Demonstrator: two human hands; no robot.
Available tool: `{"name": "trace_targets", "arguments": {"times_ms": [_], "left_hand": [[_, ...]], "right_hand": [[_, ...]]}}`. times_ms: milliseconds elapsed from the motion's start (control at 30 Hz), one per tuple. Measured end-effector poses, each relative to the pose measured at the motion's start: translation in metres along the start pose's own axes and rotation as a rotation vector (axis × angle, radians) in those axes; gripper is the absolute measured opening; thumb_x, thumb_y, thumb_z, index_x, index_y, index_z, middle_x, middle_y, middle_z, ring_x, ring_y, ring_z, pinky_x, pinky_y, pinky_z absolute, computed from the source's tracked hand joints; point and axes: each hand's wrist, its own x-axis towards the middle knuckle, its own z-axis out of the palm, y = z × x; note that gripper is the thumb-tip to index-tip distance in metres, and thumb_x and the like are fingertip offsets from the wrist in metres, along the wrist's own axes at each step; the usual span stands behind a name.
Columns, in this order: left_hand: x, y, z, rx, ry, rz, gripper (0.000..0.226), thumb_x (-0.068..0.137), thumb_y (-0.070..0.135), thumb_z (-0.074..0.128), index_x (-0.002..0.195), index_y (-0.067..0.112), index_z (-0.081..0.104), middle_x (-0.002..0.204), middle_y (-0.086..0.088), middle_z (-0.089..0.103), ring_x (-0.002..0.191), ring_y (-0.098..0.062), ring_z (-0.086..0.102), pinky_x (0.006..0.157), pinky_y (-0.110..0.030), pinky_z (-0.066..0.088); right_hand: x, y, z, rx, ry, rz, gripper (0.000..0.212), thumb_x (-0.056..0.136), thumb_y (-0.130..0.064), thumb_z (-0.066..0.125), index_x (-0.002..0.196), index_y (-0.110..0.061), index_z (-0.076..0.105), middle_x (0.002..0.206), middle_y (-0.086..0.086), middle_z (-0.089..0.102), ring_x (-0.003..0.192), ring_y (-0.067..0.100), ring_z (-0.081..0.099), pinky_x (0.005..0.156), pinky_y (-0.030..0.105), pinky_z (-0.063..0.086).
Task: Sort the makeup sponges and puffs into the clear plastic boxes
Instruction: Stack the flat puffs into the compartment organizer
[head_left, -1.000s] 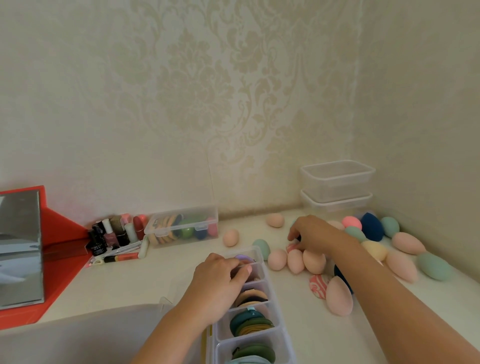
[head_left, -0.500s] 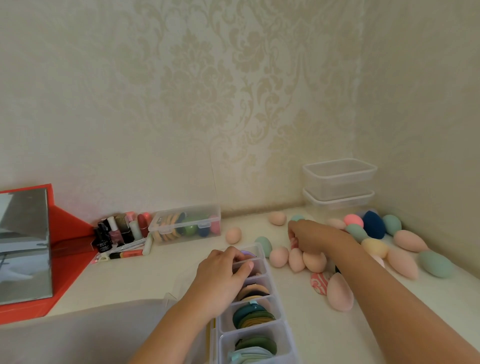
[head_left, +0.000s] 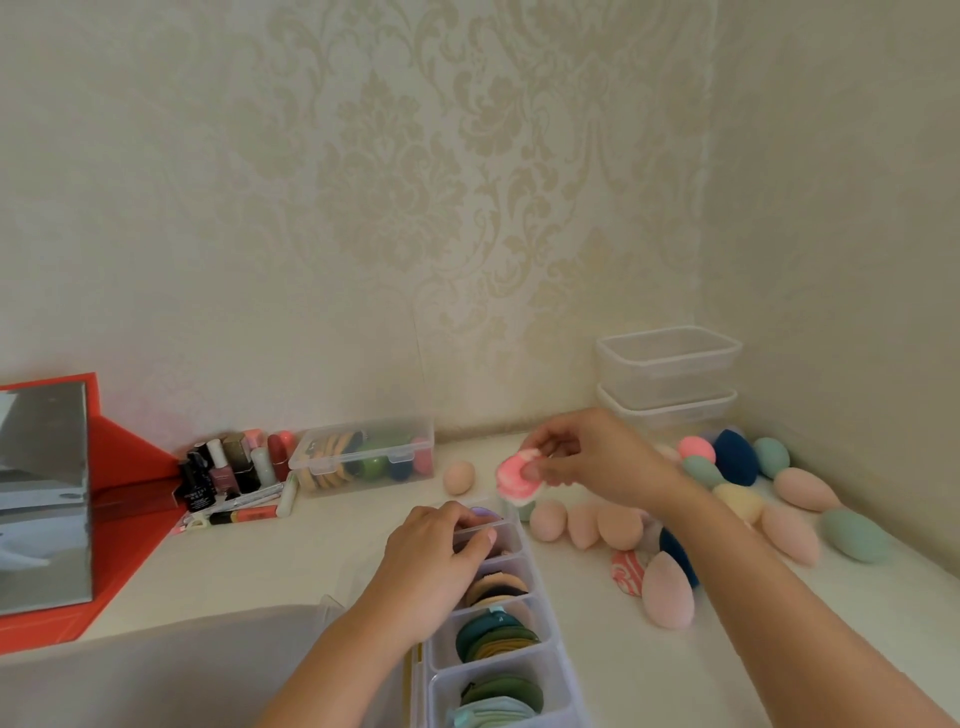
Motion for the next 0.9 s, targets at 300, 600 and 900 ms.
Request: {"name": "trace_targets", "arguments": {"times_ms": [300,600,900], "left_hand": [[-0.001,0.003,0.002,0.008,0.039,-0.039,0.033,0.091,0.048,0.05,0.118,0.032,0.043,0.113,0.009,0.051,0.103,-0.009,0.051,0.082,-0.02,0.038],[-0.002,0.006,0.003,-0.002,0.068,-0.029,0.042,0.091,0.046,0.051,0.128,0.03,0.038,0.118,0.009,0.052,0.099,-0.005,0.05,0.079,-0.016,0.037],[-0.005,0.01,-0.002,0.052,0.148,0.059,0.014,0.09,0.041,0.055,0.091,0.032,0.044,0.101,0.013,0.041,0.088,-0.001,0.046,0.063,-0.006,0.032]], "right_hand": [[0.006,0.006,0.039,-0.069,0.043,-0.043,0.012,0.08,-0.011,0.073,0.088,-0.018,0.068,0.076,-0.003,0.063,0.062,0.003,0.055,0.065,0.016,0.046],[0.002,-0.005,0.056,-0.371,-0.088,-0.132,0.022,0.09,-0.02,0.061,0.109,-0.017,0.072,0.099,-0.001,0.07,0.082,0.01,0.06,0.075,0.019,0.047],[0.016,-0.01,0.048,-0.469,-0.163,-0.046,0.018,0.084,-0.019,0.069,0.099,-0.011,0.075,0.064,-0.016,0.052,0.057,0.0,0.047,0.052,0.005,0.034]]}}
